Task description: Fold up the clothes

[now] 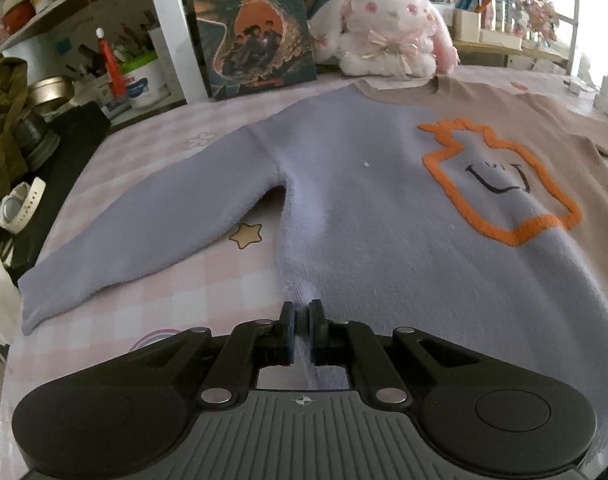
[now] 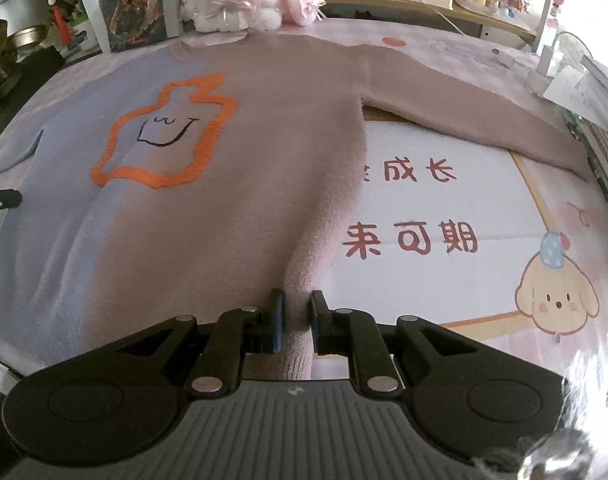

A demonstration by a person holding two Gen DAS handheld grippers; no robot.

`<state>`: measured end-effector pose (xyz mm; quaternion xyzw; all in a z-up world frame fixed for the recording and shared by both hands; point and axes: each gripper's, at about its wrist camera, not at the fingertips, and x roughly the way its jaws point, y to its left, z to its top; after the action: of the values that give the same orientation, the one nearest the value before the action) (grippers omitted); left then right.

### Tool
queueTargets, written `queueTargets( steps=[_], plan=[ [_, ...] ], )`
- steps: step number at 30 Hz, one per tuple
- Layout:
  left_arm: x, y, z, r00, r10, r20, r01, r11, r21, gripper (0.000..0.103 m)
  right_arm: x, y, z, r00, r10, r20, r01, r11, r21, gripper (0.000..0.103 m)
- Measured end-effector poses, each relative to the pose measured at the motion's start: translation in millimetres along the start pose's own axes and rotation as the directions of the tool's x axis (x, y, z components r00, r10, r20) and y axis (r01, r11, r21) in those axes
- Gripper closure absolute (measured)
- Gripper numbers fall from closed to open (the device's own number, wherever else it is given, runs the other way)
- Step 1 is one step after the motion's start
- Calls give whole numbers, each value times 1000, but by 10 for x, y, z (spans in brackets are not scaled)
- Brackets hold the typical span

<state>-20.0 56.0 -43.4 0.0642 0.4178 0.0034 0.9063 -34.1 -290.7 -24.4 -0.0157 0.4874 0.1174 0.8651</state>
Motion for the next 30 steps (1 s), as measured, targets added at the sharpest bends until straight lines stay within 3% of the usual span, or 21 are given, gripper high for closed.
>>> queueTargets(
  steps=[20,26,29,30],
  plan=[
    [37,-4,10,1000,23,14,-23,1000,21,97,17,74,-44,998,-52,41,52,999,-5,85],
    [-251,-122,-6,997,21,71,-21,1000,-2,91,21,84,-61,997,-57,56,58,998,-21,84],
    [-443,-261,-21,992,14,122,-10,1000,-29,80,-10,72,-50,996,-52,73,54,998,-20,75],
    [-499,-320,-24,990,18,137,-13,999,-37,76,-37,63,-50,995,-49,87,50,999,-15,65]
  ],
)
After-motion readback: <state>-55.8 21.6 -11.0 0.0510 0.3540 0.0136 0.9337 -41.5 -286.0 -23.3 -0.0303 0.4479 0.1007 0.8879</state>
